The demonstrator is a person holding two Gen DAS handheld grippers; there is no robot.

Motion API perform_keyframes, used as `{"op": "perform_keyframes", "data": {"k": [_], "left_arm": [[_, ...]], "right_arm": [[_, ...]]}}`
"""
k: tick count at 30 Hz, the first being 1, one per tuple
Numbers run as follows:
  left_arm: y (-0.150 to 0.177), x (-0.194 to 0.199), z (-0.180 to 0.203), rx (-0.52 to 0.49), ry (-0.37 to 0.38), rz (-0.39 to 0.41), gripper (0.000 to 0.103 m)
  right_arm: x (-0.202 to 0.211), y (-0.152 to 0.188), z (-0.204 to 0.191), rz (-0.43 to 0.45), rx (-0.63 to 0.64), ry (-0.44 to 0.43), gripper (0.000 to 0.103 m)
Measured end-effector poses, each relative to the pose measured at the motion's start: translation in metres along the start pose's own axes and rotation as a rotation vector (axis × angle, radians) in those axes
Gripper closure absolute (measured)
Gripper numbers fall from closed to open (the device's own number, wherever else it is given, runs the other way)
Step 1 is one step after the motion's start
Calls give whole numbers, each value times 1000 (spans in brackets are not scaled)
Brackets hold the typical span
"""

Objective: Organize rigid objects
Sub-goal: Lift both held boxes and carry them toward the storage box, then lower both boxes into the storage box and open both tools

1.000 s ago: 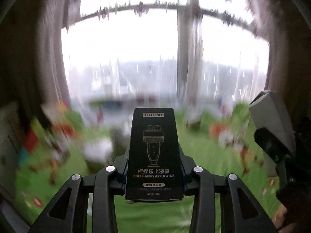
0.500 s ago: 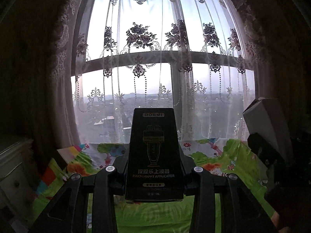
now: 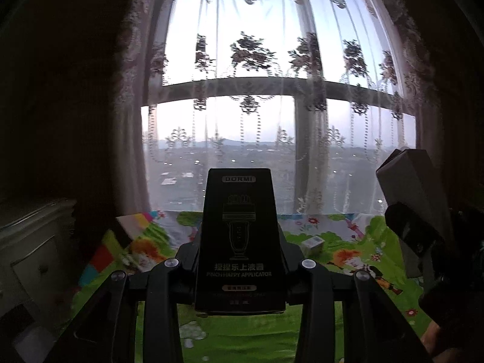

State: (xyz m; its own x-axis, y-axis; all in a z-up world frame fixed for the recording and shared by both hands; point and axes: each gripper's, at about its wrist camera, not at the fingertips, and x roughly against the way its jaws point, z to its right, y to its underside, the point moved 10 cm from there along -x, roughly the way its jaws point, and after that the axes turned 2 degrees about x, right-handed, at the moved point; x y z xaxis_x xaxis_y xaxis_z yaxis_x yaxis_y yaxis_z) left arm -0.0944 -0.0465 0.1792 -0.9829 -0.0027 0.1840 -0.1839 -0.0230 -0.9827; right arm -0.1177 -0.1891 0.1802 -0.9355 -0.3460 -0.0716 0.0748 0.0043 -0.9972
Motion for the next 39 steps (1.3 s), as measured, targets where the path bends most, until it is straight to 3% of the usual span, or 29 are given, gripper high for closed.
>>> {"op": "perform_keyframes", "data": {"k": [9,22,30,39], "left_arm": [[21,24,-59,47,-91,-68,63],[45,77,-154,125,-277,-92,63],[85,105,-205,196,-368,-186,63],[139,133,-263,314,-469,-309,63]], "right_arm": [[-11,2,-72,-49,44,-203,34],[-9,6,-183,-75,136,-476,34],[-7,22,-240,-172,148,-645,34],[0,48,-295,-277,233,-780,34]]}}
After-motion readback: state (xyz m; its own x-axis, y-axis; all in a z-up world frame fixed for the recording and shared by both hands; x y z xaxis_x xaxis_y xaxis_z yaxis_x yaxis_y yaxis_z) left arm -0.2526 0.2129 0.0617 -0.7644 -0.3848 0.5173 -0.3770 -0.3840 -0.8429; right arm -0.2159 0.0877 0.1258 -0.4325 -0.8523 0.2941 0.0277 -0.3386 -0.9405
